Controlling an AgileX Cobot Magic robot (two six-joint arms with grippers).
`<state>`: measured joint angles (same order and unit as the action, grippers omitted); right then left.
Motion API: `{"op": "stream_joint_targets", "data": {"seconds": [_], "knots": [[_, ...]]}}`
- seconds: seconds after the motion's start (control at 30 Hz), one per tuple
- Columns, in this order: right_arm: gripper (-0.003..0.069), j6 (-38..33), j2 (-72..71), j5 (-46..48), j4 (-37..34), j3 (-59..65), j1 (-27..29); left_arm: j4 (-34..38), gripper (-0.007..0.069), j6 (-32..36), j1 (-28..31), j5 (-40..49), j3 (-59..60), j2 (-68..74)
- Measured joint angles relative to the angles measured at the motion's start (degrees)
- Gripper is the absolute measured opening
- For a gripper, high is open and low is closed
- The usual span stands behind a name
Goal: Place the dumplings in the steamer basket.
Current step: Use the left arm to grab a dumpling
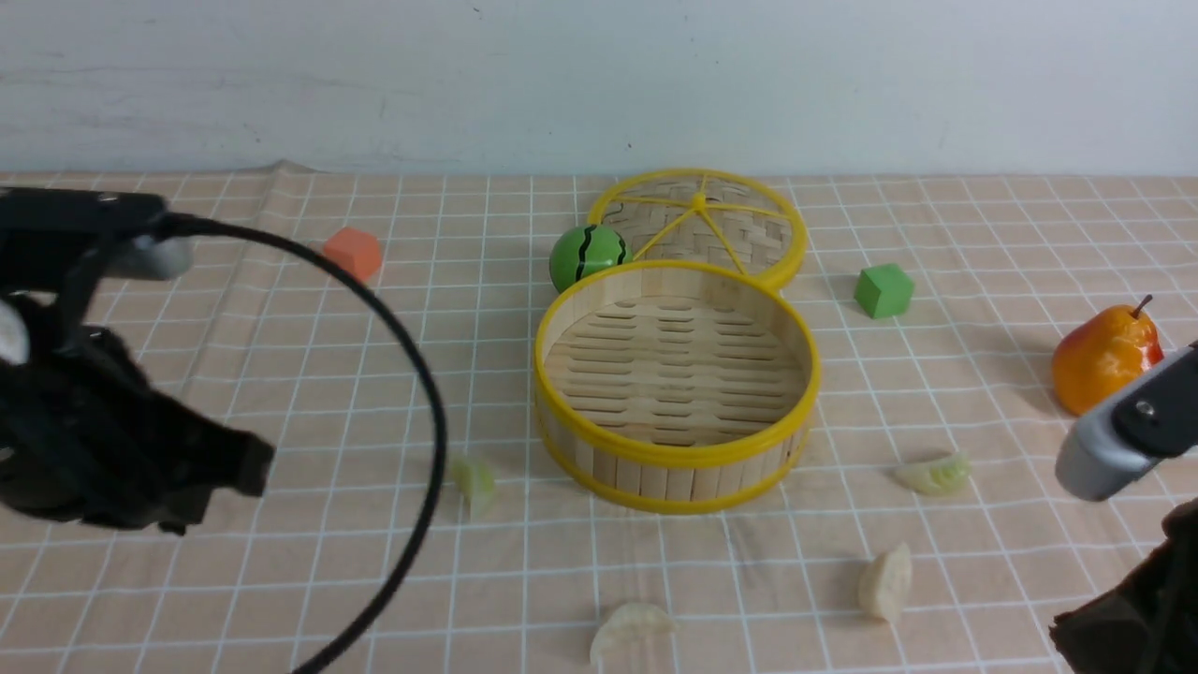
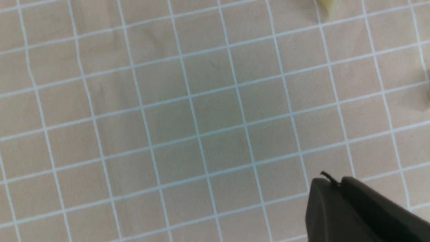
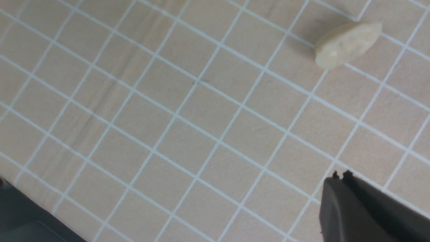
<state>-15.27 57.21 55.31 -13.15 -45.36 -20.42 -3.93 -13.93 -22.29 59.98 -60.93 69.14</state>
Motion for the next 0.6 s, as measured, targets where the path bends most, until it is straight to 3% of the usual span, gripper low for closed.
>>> {"op": "stream_joint_targets", "data": {"seconds": [0.33, 0.43, 0.6], "knots": [[-0.0006, 2.81, -0.87, 0.35, 3.13, -0.11, -0.84, -0.61, 0.0445, -11.36, -3.46, -4.41, -15.16, 25.55], [-0.0003, 2.81, -1.04, 0.35, 3.13, -0.11, -0.84, -0.2, 0.0505, -13.92, -3.46, -6.78, -18.43, 32.33], [-0.0002, 2.81, -1.12, 0.35, 3.13, -0.11, -0.84, -0.2, 0.0519, -15.75, -3.46, -10.43, -21.09, 40.93]]}}
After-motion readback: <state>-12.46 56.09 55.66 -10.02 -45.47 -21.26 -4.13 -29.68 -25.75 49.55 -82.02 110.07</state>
